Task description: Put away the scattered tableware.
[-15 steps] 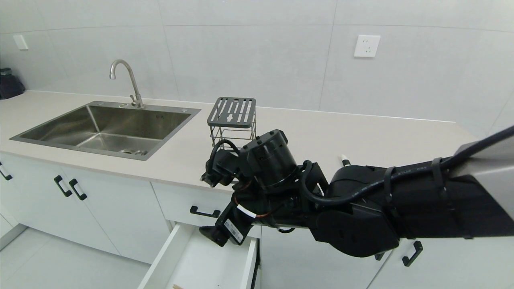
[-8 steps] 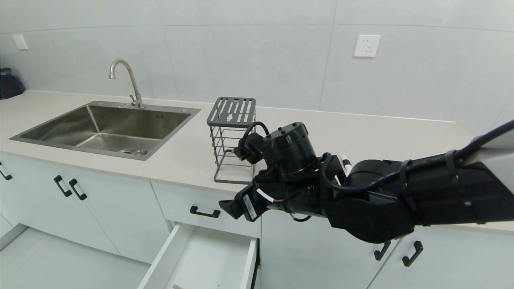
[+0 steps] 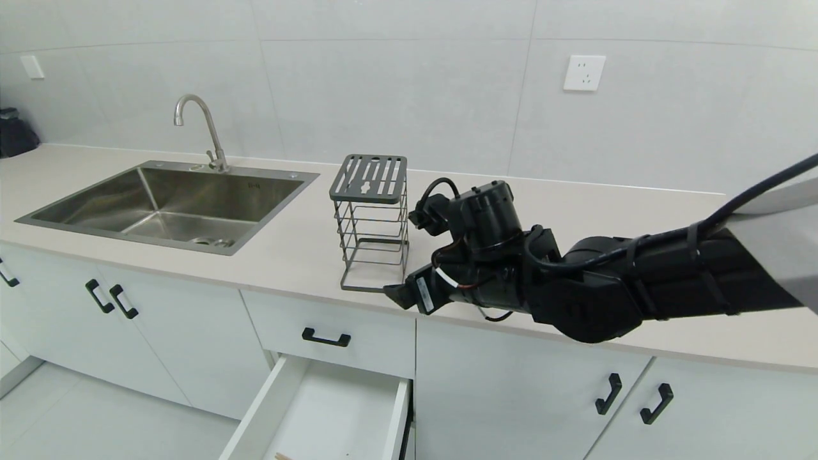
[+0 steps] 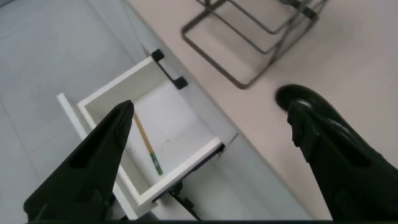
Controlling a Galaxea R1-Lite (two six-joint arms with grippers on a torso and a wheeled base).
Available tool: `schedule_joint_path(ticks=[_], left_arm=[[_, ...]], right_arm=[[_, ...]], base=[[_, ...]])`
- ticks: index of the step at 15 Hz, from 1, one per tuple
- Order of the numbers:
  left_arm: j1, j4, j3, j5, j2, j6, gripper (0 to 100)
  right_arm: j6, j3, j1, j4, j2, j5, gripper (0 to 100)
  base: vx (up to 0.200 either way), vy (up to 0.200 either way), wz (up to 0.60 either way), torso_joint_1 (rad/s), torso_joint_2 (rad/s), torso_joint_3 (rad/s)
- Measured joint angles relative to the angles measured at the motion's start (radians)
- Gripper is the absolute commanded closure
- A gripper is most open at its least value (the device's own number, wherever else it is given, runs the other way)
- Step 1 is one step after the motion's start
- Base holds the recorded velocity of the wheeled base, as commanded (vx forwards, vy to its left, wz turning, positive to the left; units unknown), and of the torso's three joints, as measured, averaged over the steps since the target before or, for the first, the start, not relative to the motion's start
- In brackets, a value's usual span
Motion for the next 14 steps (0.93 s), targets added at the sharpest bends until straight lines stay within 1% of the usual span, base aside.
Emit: schedule_joint_path(ticks=[1,4,8,11,14], left_arm=[[0.0,0.0,0.0,0.0,0.0,0.0,0],[0.0,0.0,0.0,0.0,0.0,0.0,0],[0.0,0.0,0.0,0.0,0.0,0.0,0],[0.0,0.0,0.0,0.0,0.0,0.0,0],[0.0,0.0,0.0,0.0,0.0,0.0,0]], right_arm=[[-0.019,0.009,-0.022,0.0,0.002,0.0,0],[-0.134,0.02,-0.113,-0.004,0.025,0.004,0],[-0.152,0.019,-0.173,-0.07,0.084,0.008,0],[-0.159,0.012,-0.2,-0.075,0.116,0.043,0],[-0.195,0.008,-0.231,-0.076,0.15,0.069,0]], base=[[0.0,0.0,0.0,0.0,0.0,0.0],[0.0,0.0,0.0,0.0,0.0,0.0],[0.0,0.0,0.0,0.0,0.0,0.0],[0.0,0.0,0.0,0.0,0.0,0.0],[0.0,0.0,0.0,0.0,0.0,0.0]])
